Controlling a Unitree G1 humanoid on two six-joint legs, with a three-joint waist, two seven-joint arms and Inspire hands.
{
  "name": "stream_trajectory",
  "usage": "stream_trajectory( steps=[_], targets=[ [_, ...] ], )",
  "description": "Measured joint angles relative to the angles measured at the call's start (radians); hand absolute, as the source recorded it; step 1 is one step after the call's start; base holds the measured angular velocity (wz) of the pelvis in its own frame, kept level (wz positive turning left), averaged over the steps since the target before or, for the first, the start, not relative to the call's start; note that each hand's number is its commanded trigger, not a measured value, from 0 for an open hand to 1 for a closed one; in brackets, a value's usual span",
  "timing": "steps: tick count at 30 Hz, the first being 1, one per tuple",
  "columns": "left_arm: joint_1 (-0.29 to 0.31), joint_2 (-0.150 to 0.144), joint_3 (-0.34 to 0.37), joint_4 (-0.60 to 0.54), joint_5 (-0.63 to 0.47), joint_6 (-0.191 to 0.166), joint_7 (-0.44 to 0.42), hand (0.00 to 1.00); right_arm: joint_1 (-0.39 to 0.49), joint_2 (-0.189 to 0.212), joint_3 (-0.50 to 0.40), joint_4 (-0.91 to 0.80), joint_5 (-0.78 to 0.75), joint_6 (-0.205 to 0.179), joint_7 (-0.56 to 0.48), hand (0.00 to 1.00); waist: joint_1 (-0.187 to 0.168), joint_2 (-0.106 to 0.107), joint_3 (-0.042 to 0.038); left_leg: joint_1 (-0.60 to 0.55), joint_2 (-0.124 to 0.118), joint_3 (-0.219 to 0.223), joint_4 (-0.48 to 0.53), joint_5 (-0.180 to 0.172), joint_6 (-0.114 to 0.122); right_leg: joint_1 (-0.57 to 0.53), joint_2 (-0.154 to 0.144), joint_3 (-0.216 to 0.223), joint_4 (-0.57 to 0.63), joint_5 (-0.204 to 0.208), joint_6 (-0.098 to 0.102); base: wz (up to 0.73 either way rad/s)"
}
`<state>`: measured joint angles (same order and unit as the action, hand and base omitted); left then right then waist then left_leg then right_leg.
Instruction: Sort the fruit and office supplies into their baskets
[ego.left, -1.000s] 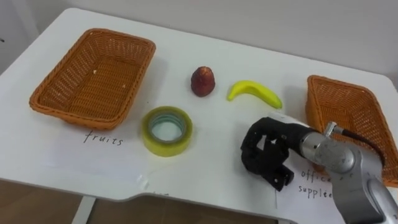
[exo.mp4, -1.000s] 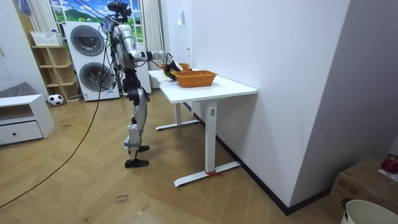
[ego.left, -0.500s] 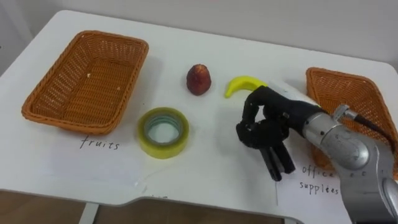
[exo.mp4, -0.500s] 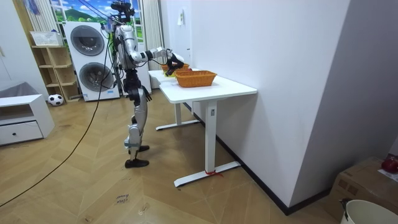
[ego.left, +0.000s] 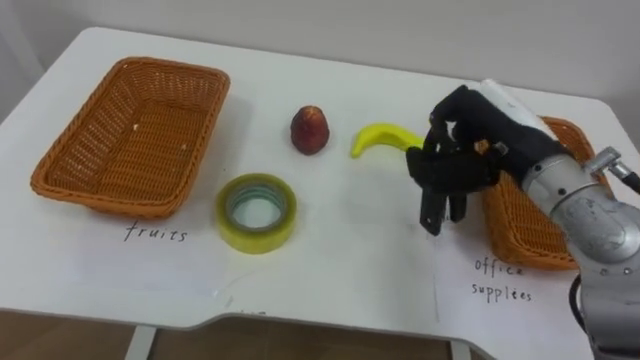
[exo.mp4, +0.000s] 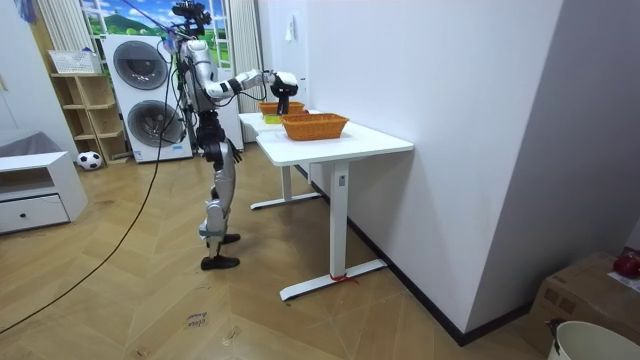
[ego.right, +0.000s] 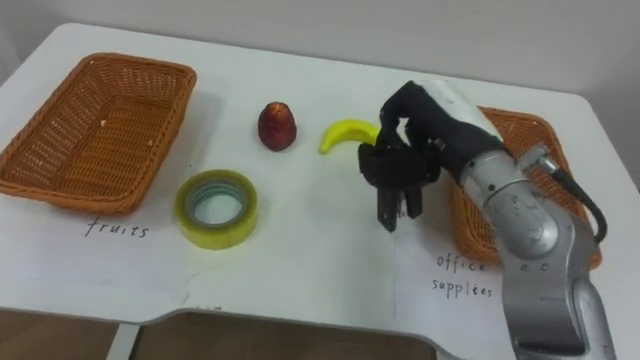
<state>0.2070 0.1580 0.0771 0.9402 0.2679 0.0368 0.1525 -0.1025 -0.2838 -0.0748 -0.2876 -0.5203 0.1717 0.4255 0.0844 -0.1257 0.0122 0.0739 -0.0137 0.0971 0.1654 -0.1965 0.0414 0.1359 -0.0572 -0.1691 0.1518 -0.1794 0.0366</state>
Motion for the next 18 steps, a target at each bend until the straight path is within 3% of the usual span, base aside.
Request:
stream_trajectory(
  steps=[2,6,13,18],
  targets=[
    [0.003,-0.002,0.001,0.000,0.002,0.001,0.014,0.00,0.000,-0.007,-0.004,0.000,0.019,0.000,-0.052,1.00,-0.001,-0.009,-0.0056,-0.009,0.000,0.003,0.001,0.000,0.000,-0.011,0.000,-0.004,0.001,0.000,0.000,-0.04],
    [0.004,-0.006,0.014,0.006,0.001,0.002,0.035,0.00,0.000,-0.028,-0.032,0.007,0.051,-0.008,-0.127,1.00,-0.004,-0.016,-0.0073,-0.011,0.000,0.003,0.001,0.000,0.000,-0.012,0.000,-0.012,0.001,0.000,-0.001,0.00],
    [0.009,-0.024,0.076,0.005,0.001,0.004,0.032,0.00,0.000,-0.041,-0.107,0.007,0.069,-0.031,-0.273,1.00,-0.023,-0.004,0.0012,-0.012,0.000,0.006,-0.002,0.000,-0.001,-0.014,-0.001,-0.024,0.000,0.000,-0.001,0.02],
    [0.021,-0.037,0.098,0.005,0.002,0.004,0.032,0.00,-0.002,-0.044,-0.129,0.043,0.064,-0.043,-0.361,1.00,-0.032,-0.003,0.0004,-0.013,0.000,0.006,-0.001,0.000,-0.001,-0.015,-0.001,-0.023,0.000,0.000,0.000,-0.01]
  ],
)
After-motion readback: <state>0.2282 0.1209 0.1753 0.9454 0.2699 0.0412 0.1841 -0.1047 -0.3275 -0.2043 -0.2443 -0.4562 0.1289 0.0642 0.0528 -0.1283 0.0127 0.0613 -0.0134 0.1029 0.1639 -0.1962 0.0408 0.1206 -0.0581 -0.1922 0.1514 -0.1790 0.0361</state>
